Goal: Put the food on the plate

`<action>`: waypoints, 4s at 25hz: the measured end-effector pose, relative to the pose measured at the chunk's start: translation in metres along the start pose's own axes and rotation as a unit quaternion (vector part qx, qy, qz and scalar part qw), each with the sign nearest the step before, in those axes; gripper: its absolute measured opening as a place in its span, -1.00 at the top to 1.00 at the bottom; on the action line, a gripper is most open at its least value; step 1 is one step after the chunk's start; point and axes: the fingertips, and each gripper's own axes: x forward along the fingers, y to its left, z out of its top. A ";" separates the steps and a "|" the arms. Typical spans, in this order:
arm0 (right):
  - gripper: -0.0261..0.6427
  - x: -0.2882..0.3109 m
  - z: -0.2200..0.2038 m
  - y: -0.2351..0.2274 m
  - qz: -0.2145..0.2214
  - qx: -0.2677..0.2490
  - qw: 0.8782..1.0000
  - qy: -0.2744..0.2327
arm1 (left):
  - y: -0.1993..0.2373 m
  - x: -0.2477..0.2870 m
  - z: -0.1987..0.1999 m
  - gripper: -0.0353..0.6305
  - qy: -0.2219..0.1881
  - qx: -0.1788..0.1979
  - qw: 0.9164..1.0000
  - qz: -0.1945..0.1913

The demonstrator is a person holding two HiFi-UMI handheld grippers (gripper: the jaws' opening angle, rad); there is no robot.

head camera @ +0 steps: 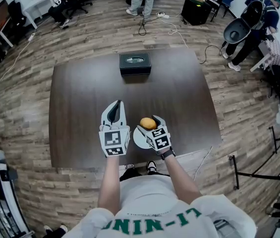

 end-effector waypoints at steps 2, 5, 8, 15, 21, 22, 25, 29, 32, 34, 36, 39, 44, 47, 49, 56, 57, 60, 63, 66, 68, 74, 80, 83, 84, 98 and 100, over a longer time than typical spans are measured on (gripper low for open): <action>-0.20 0.005 -0.011 0.003 0.004 0.000 1.000 0.009 | 0.000 -0.002 -0.003 0.86 0.000 -0.004 1.000 -0.003; -0.20 0.011 -0.028 0.005 0.007 0.002 1.000 0.024 | 0.001 -0.005 -0.008 0.86 0.005 -0.008 1.000 -0.007; -0.20 0.016 -0.044 0.007 0.008 0.000 0.999 0.040 | 0.001 -0.008 -0.015 0.86 0.016 -0.014 1.000 -0.012; -0.20 0.032 -0.076 0.013 0.017 -0.009 0.997 0.074 | -0.002 -0.009 -0.024 0.86 0.027 -0.013 0.999 -0.015; -0.20 0.043 -0.101 0.014 0.019 -0.016 0.994 0.102 | 0.000 -0.010 -0.037 0.86 0.040 -0.019 0.999 -0.012; -0.20 0.046 -0.105 0.013 0.018 -0.018 0.994 0.104 | 0.001 -0.010 -0.040 0.86 0.044 -0.024 0.999 -0.011; -0.20 0.052 -0.114 0.013 0.014 -0.018 0.994 0.111 | 0.005 -0.010 -0.046 0.86 0.053 -0.031 0.998 -0.008; -0.20 0.053 -0.120 0.014 0.014 -0.014 0.991 0.133 | 0.009 -0.010 -0.052 0.86 0.060 -0.030 0.998 -0.002; -0.20 0.055 -0.122 0.013 0.014 -0.014 0.991 0.134 | 0.011 -0.010 -0.055 0.86 0.063 -0.030 0.998 0.001; -0.20 0.056 -0.121 0.013 0.015 -0.012 0.992 0.128 | 0.012 -0.011 -0.056 0.86 0.064 -0.030 0.997 0.003; -0.20 0.059 -0.119 0.011 0.014 -0.010 0.993 0.121 | 0.013 -0.012 -0.056 0.86 0.064 -0.037 0.997 0.004; -0.20 0.060 -0.118 0.010 0.016 -0.002 0.992 0.122 | 0.014 -0.011 -0.052 0.86 0.057 -0.047 0.997 0.005; -0.45 0.059 -0.125 0.011 0.013 0.004 0.993 0.121 | 0.010 -0.014 -0.051 0.86 0.056 -0.047 0.997 0.004; -0.50 0.056 -0.123 0.010 0.006 0.004 0.994 0.113 | 0.010 -0.016 -0.051 0.86 0.057 -0.047 0.997 0.004; -0.51 0.054 -0.116 0.005 0.001 0.017 0.995 0.095 | 0.008 -0.017 -0.052 0.86 0.058 -0.046 0.997 0.004; -0.51 0.042 -0.091 -0.010 -0.026 0.032 0.998 0.057 | 0.007 -0.022 -0.049 0.86 0.057 -0.040 0.998 0.005; -0.51 0.040 -0.088 -0.014 -0.031 0.036 0.998 0.051 | 0.006 -0.022 -0.049 0.86 0.056 -0.039 0.998 0.004; -0.51 0.034 -0.082 -0.023 -0.041 0.041 0.997 0.042 | 0.003 -0.021 -0.047 0.86 0.055 -0.038 0.998 0.003; -0.49 0.028 -0.074 -0.030 -0.048 0.046 0.997 0.030 | 0.000 -0.020 -0.045 0.86 0.055 -0.034 0.998 0.001; -0.47 0.020 -0.061 -0.034 -0.051 0.057 0.997 0.012 | -0.002 -0.021 -0.042 0.86 0.053 -0.036 0.998 -0.001; -0.46 0.014 -0.052 -0.037 -0.053 0.067 0.996 -0.001 | -0.002 -0.022 -0.040 0.86 0.049 -0.044 0.998 -0.001; -0.27 -0.008 -0.013 -0.050 -0.065 0.072 0.994 -0.048 | -0.001 -0.023 -0.030 0.86 0.039 -0.041 0.998 0.004; -0.13 -0.033 0.030 -0.053 -0.075 0.048 0.992 -0.085 | -0.002 -0.024 -0.020 0.86 0.030 -0.036 0.999 0.006; -0.03 -0.051 0.057 -0.052 -0.085 0.029 0.990 -0.107 | -0.003 -0.025 -0.013 0.86 0.023 -0.033 0.999 0.007; 0.02 -0.058 0.067 -0.052 -0.088 0.023 0.989 -0.118 | -0.003 -0.025 -0.011 0.86 0.021 -0.031 0.999 0.007; 0.46 -0.130 0.163 -0.034 -0.073 0.044 0.969 -0.231 | -0.009 -0.028 0.012 0.86 0.005 -0.019 1.000 0.002; 0.52 -0.137 0.170 -0.034 -0.077 0.037 0.967 -0.240 | -0.009 -0.028 0.017 0.86 0.000 -0.014 1.000 0.003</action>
